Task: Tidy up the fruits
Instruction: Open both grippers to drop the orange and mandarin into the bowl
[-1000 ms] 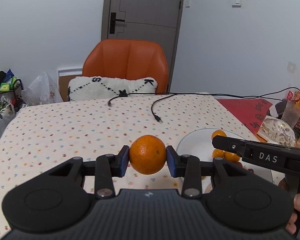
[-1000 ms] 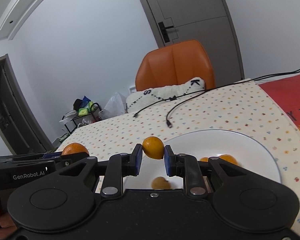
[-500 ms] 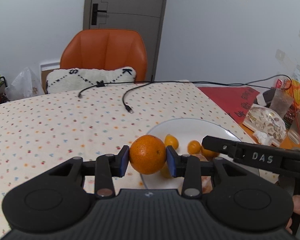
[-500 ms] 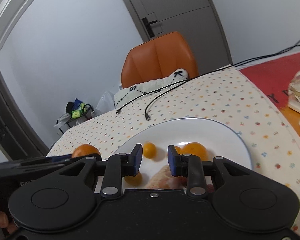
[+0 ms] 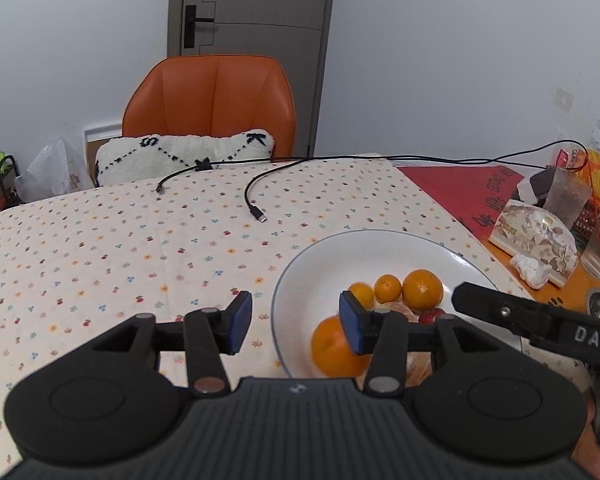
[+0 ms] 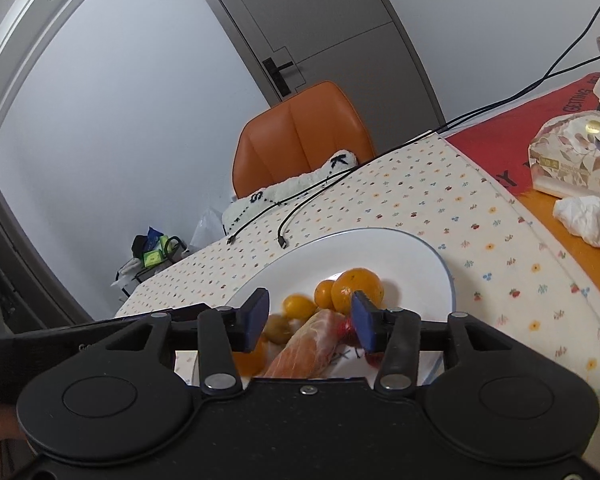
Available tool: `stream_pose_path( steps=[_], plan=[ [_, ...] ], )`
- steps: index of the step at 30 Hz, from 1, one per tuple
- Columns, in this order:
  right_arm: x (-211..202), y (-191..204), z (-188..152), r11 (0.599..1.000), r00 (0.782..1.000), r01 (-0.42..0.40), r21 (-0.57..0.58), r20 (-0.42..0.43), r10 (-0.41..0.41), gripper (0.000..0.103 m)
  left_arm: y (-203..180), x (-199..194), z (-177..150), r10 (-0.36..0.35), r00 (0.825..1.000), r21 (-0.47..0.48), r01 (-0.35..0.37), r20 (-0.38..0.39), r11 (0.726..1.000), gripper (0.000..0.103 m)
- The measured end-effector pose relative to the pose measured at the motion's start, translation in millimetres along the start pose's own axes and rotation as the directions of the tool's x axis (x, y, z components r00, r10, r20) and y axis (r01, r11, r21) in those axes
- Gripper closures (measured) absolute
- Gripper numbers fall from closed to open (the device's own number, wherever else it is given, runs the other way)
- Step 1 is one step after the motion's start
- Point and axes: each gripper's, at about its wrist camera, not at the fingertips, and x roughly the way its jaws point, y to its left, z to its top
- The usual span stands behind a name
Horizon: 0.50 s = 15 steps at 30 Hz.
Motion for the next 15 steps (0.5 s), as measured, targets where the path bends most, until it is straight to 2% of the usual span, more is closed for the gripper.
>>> stream_pose_path(
  steps=[8,13,15],
  plan=[
    [-7.9,5.7,-8.7,1.0,1.0,-0.009,0.021,0.014,0.009,0.046,13.3,-18.2,-4.9,0.031,0.999,-0.001,-0.031,0.013,1.0,0.03],
    [-14.1,14.6,-14.9,1.0,0.999,0.003,-0.001,0.032,-0.003,0.029,24.6,-29.0,-5.0,0.043,0.999,-0.02,-0.042,0.011,0.999,0.022],
    [-16.1,18.0,-17.2,1.0,0.999,0.002,-0.005,0.034,-0.002,0.029,27.0,-34.1,-5.3,0.056,0.998,-0.016,-0.056,0.013,0.998,0.021]
  ],
)
